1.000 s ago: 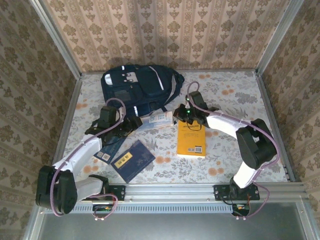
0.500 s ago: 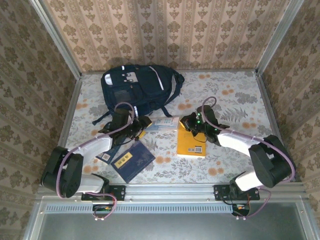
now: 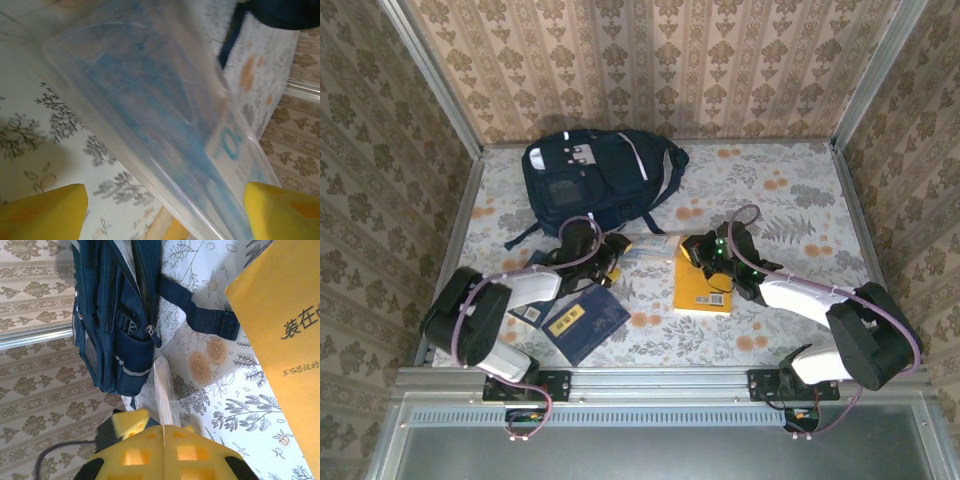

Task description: Pack the student bag

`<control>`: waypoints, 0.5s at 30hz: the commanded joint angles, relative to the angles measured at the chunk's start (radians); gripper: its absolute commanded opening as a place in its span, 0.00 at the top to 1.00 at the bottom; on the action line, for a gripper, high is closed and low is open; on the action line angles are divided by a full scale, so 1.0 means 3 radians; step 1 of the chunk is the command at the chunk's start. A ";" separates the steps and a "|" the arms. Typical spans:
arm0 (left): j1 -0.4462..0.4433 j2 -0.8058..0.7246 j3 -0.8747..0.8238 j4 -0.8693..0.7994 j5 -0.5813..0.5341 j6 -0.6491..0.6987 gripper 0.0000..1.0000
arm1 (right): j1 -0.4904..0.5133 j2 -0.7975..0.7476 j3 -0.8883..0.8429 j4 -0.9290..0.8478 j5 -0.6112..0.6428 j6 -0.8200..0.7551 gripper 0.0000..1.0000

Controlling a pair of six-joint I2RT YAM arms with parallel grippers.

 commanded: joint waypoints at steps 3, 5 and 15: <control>-0.0127 0.0574 0.0085 0.0924 -0.0053 -0.0497 0.20 | 0.0072 -0.0133 -0.0131 0.0241 0.0111 0.0099 1.00; -0.0151 0.0737 0.0080 0.1165 -0.0068 -0.0590 0.23 | 0.0095 -0.0166 -0.0188 0.0239 0.0128 0.0092 1.00; -0.0183 0.0794 0.0131 0.1356 -0.0158 -0.0543 0.54 | 0.0154 -0.0359 -0.0492 0.0235 0.0215 0.0063 1.00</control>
